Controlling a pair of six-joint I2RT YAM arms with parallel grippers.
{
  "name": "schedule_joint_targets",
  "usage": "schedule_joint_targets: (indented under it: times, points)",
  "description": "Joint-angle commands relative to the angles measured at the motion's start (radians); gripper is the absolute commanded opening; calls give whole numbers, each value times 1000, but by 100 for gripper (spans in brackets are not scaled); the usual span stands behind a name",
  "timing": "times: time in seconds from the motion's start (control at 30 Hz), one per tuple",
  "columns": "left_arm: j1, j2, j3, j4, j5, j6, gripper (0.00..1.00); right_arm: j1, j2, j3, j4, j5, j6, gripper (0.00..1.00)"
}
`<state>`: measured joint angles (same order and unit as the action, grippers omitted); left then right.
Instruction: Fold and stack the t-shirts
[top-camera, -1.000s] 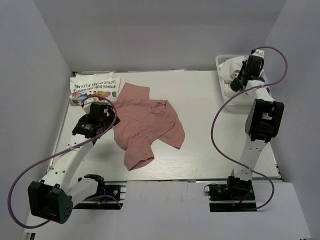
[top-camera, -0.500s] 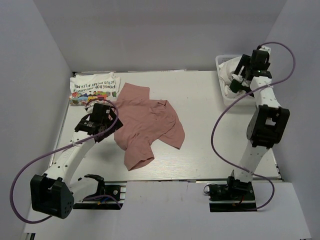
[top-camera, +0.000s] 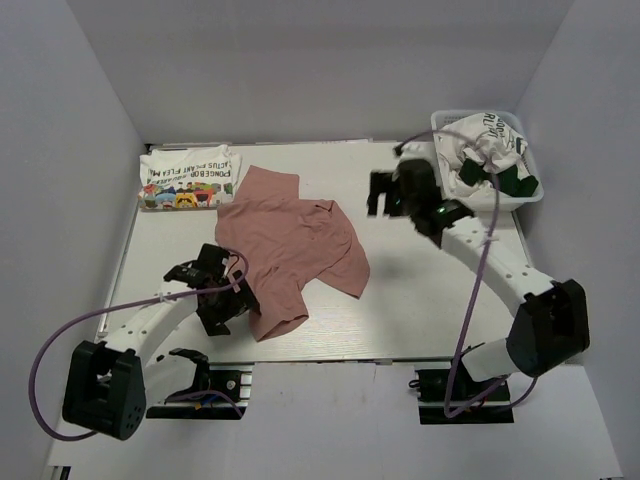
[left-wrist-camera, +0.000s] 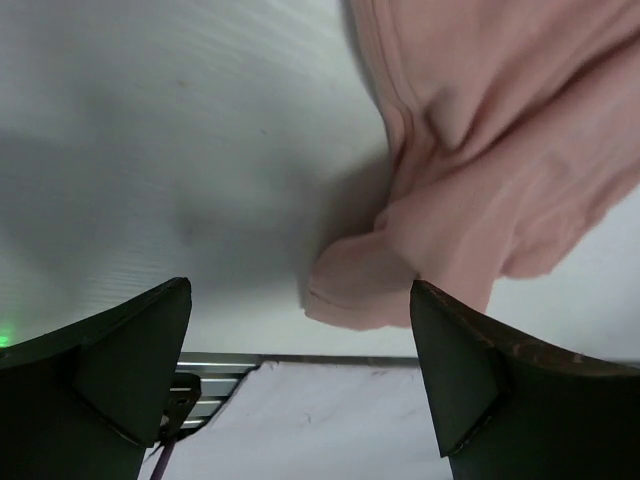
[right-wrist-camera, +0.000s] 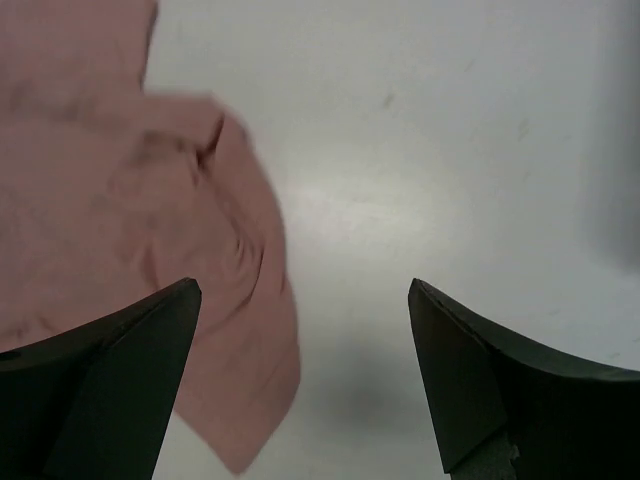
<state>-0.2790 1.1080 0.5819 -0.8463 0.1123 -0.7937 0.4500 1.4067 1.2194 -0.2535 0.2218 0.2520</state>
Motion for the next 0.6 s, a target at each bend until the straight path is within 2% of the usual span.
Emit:
schedule_joint_targets:
  times: [0.0, 0.07, 0.1, 0.13, 0.23, 0.47, 0.5, 0.57]
  points:
    - [-19, -85, -48, 53, 117, -4, 100, 155, -11, -147, -20, 1, 82, 90]
    - [-29, -94, -57, 64, 118, -4, 100, 222, -12, -210, -10, -9, 116, 90]
    - [-29, -94, -71, 64, 131, -4, 91, 245, -32, -225, -13, -9, 127, 90]
    - [-40, -103, -97, 87, 122, -4, 87, 307, -37, -263, -26, -18, 141, 90]
    - [-58, -112, -132, 137, 153, -13, 83, 393, -31, -319, -39, -21, 158, 90]
    - [-115, -73, -223, 282, 176, -58, 82, 446, 57, -388, -15, 43, 204, 90]
    - [-115, -73, -234, 292, 164, -70, 80, 449, 81, -389, -9, 69, 207, 90]
    - [-126, -63, -234, 315, 164, -70, 69, 449, 110, -393, 13, 89, 233, 90]
